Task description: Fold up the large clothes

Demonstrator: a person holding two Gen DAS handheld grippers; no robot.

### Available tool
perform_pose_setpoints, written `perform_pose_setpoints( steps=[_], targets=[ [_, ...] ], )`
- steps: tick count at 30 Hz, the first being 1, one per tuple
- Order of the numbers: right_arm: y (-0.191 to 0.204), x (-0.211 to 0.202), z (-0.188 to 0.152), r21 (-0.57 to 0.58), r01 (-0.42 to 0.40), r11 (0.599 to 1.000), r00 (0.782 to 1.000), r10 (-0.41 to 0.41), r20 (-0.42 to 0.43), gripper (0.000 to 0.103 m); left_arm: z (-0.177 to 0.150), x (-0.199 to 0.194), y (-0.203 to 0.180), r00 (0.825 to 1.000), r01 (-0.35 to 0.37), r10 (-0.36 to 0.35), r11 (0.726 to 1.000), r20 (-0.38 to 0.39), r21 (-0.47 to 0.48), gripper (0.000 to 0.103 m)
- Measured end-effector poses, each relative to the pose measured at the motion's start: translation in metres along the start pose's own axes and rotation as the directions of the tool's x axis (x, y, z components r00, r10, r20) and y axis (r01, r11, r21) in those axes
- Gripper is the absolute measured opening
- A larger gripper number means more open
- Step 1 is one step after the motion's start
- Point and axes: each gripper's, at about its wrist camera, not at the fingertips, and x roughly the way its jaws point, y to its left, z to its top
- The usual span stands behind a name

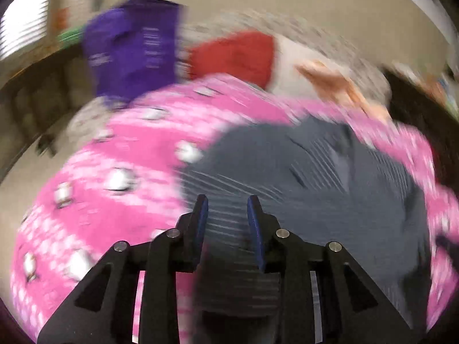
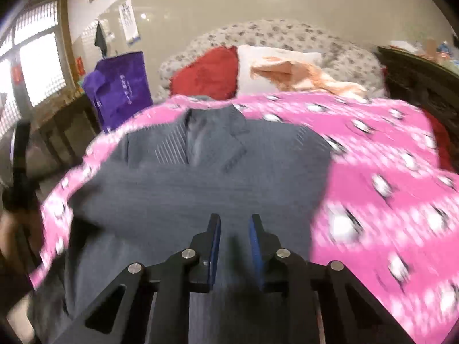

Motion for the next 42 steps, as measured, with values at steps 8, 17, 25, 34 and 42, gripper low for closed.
perform_pose_setpoints(
  steps=[8,17,25,34,42],
  targets=[
    [-0.045,0.051,-0.047,0.046,0.031,0.998,0.989,-0.023,-0.147,0.001,-0.045,0.045,-0.005,0.993,-0.093,0.096,0.995,-0.075,0.038,0.025],
    [-0.054,0.024,0.008,0.143,-0.009,0.990,1.000,0.013,-0.027,0.002,-0.012,0.036,-0.001,0.997,-0.041,0.040,0.999,-0.062,-0.019,0.045],
    [-0.091,0.089,0.002,0.088,0.249,0.964,0.966,-0.241,-0.096,0.000,-0.030,0.059,0.002,0.993,-0.074,0.070,0.996,-0.091,-0.041,0.053],
    [-0.115,0.056,0.009,0.197,0.173,0.965,0.985,-0.171,-0.027,0.000,-0.031,0.061,0.002,0.992,-0.087,0.082,0.995,-0.096,-0.050,0.056],
    [-0.058,0.065,-0.002,0.022,0.173,0.985,0.984,-0.171,-0.049,0.000,-0.029,0.065,0.002,0.991,-0.096,0.091,0.994,-0.100,-0.046,0.058]
  ],
)
